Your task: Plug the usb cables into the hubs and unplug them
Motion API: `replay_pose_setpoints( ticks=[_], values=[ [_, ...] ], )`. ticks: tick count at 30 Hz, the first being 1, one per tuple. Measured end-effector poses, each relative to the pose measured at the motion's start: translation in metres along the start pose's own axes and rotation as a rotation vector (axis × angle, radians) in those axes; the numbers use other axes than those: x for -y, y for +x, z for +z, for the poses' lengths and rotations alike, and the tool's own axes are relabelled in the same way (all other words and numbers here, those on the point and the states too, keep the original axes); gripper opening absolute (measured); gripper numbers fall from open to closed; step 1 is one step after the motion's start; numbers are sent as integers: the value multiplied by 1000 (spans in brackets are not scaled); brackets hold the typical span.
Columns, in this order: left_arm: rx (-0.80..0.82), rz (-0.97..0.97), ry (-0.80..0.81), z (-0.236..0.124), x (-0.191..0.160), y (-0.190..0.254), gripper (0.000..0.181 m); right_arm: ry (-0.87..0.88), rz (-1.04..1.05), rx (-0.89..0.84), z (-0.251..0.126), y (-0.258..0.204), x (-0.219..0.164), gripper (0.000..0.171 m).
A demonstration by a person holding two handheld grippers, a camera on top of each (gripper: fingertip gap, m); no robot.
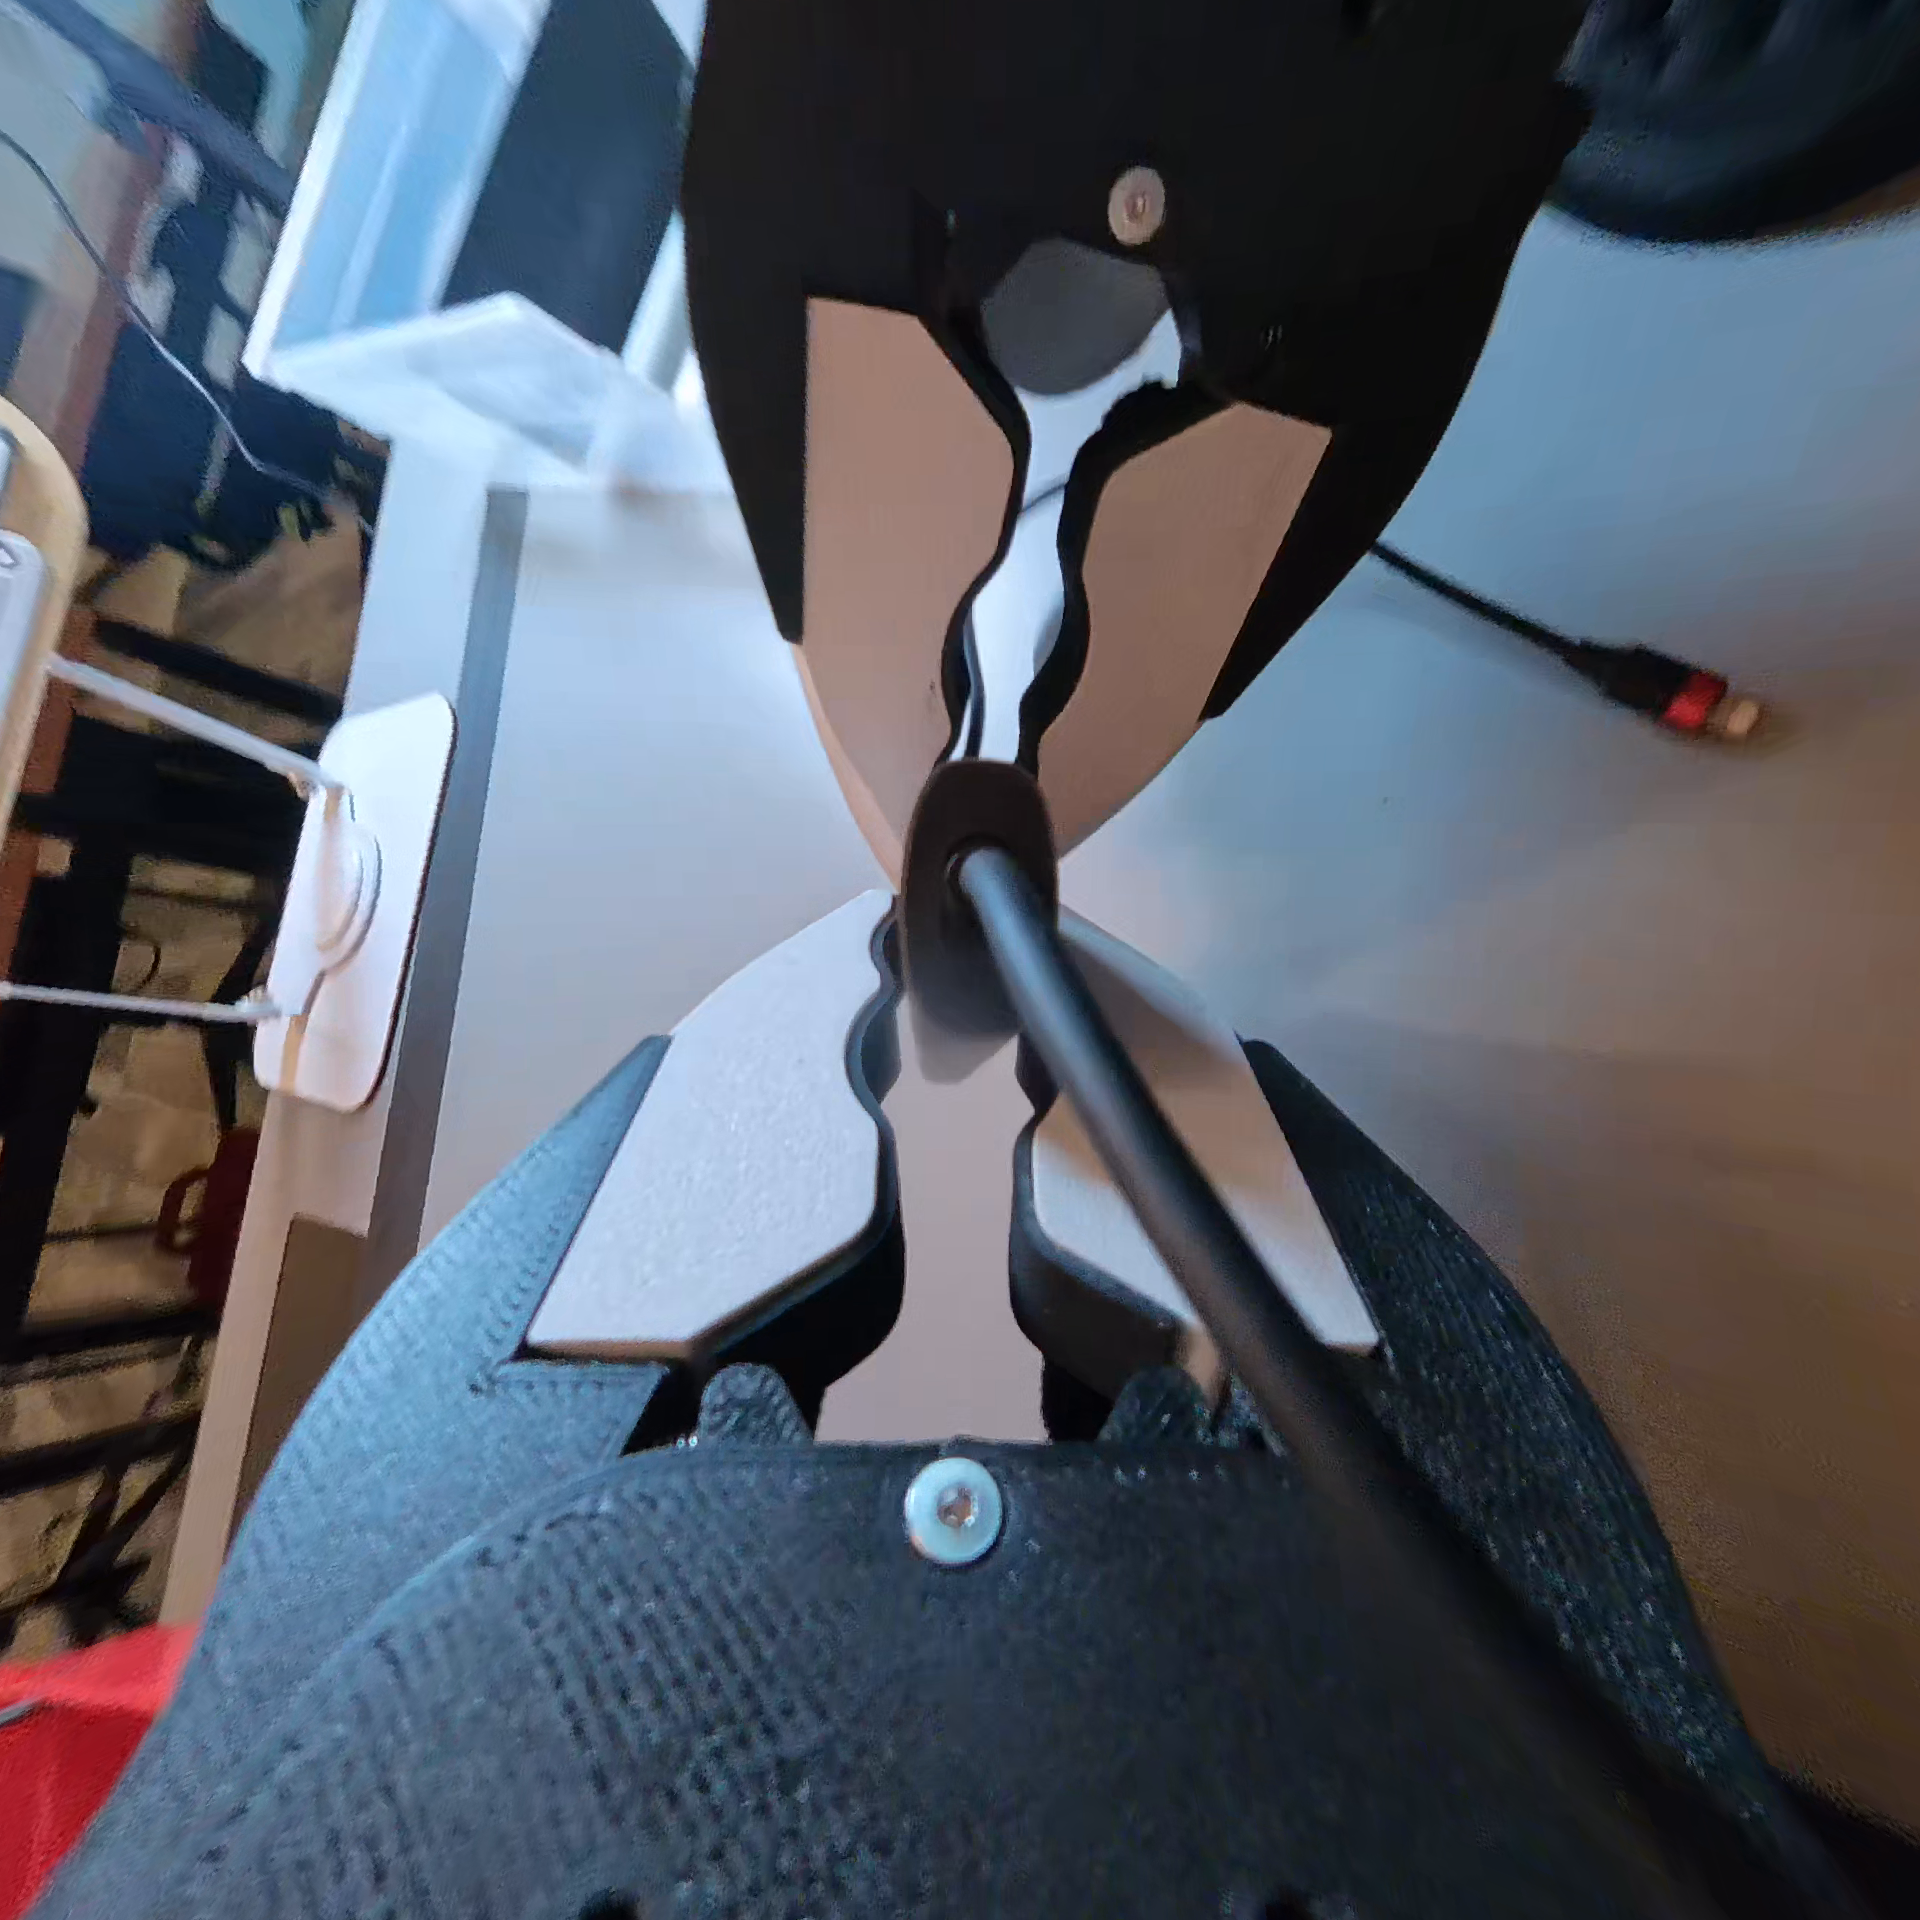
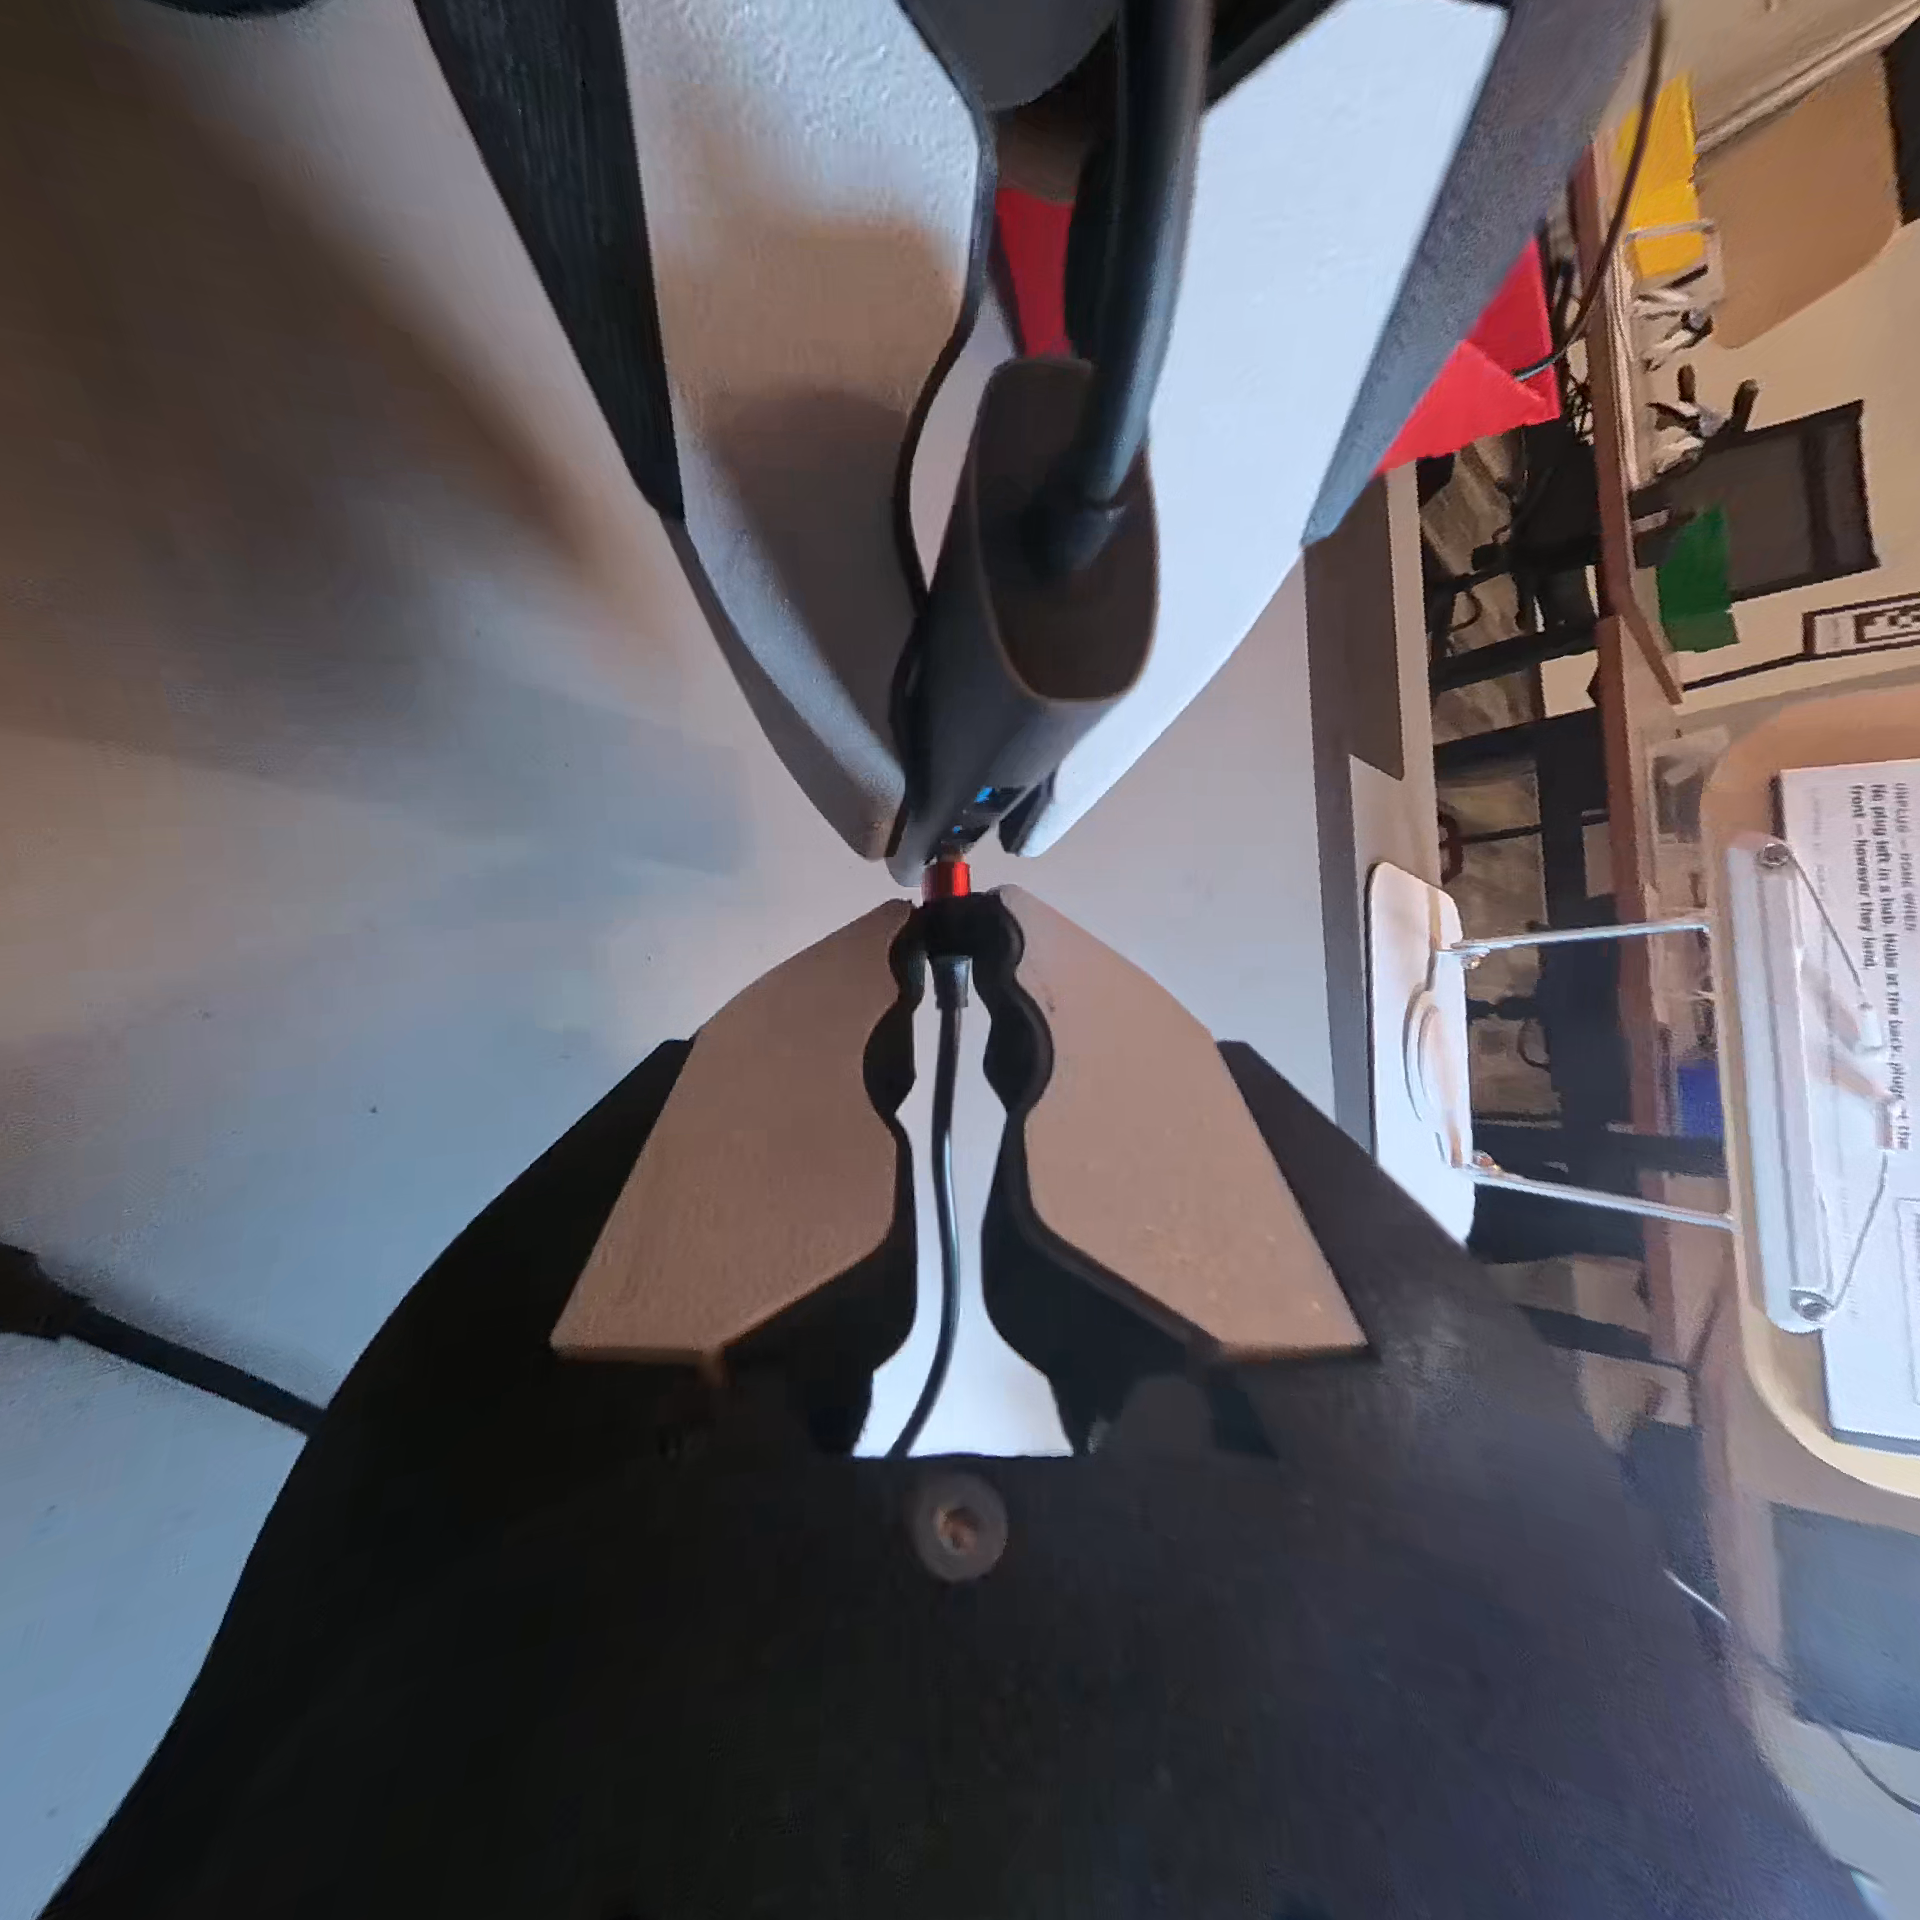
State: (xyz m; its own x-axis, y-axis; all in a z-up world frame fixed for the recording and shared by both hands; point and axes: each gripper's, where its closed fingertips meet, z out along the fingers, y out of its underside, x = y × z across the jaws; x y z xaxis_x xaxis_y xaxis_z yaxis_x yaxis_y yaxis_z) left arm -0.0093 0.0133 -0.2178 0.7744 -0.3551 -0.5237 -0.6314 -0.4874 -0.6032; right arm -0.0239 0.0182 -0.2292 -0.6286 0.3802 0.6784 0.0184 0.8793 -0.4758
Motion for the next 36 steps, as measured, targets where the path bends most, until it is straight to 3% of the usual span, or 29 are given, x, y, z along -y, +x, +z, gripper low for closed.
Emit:
replay_pose_setpoints(
  ticks=[3,5,13,15,17,20,23,27,32,34,36],
  values=[
    [13,-29,106,-5,4,-8,38,99,86,5,-11,8,9,8],
    [39,6,99,-2,1,-9,19,118,92,5,-15,11,13,8],
    [62,169,-22,-21,-1,-10,18,32,16,-6,-11,9,13,8],
    [175,88,32,-59,0,-41,18,-141,-8,6,-7,5,-34,9],
    [256,-44,109,-104,-8,-70,18,-125,88,-10,-13,5,-59,8],
    [324,-231,193,-129,-33,-92,18,-14,276,-182,-56,65,-63,8],
    [240,-386,230,-112,-47,-91,19,59,387,-419,-117,144,-64,8],
    [171,-409,118,-76,-59,-77,18,-91,393,-655,-163,213,-102,8],
    [88,-407,34,-46,-57,-54,18,-480,387,-662,-150,231,-201,9],
    [57,-427,21,-39,-54,-49,18,-592,388,-630,-143,223,-224,32],
    [15,-453,17,-33,-51,-42,18,-539,395,-623,-136,218,-217,43]
  ],
)
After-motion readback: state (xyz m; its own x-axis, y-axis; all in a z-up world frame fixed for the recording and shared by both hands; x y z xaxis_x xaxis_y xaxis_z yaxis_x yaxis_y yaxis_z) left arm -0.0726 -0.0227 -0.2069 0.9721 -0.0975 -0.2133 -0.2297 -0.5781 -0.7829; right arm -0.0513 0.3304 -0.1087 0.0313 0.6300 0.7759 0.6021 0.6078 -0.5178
